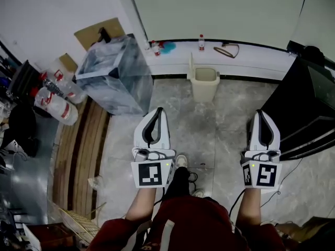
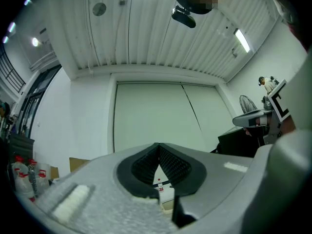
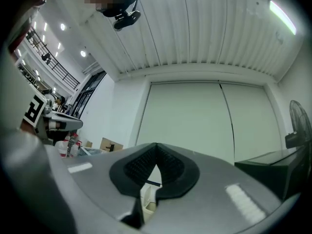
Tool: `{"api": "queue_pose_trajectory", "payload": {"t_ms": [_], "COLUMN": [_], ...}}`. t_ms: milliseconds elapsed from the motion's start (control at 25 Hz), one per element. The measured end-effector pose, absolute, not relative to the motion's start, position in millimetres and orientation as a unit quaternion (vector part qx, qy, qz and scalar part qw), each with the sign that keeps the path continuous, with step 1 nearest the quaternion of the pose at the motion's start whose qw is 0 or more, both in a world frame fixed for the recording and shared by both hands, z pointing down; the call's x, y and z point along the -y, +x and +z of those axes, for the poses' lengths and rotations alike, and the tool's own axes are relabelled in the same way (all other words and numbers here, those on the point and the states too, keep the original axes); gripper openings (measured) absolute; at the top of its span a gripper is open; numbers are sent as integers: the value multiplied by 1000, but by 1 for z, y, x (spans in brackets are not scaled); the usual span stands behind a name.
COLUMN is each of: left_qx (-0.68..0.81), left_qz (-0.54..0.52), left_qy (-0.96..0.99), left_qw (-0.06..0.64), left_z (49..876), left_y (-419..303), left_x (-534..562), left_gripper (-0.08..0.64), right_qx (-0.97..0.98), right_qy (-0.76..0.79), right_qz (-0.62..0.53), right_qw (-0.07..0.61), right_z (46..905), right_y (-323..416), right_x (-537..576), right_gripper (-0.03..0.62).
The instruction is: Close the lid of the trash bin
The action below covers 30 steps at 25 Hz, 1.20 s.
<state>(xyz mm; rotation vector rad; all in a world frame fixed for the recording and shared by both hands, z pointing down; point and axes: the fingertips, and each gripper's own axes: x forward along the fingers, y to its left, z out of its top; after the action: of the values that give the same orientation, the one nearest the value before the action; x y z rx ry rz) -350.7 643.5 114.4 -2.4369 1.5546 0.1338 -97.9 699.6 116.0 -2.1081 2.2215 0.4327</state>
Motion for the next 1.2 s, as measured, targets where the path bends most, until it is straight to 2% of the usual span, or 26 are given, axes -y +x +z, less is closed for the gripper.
{"api": "queue_pose_trajectory", "payload": {"t_ms": [560,1200], "left_qx": [-508,-488], "left_qz": [56,55], "left_qy": [-851,-866], "left_qw": [118,92], "left_z": [111,127], "left_y": [-332,-343], "left_x": [-511,-333], "left_gripper": [5,5], "right_qx": [-716,-695], "right_qy": [-683,-707], "right_qz": [145,129], "right_qw": [-3,-28], "right_z": [114,126], "right_y": [-97,-107], "right_x": [-573,-408], "right_gripper": [0,0]}}
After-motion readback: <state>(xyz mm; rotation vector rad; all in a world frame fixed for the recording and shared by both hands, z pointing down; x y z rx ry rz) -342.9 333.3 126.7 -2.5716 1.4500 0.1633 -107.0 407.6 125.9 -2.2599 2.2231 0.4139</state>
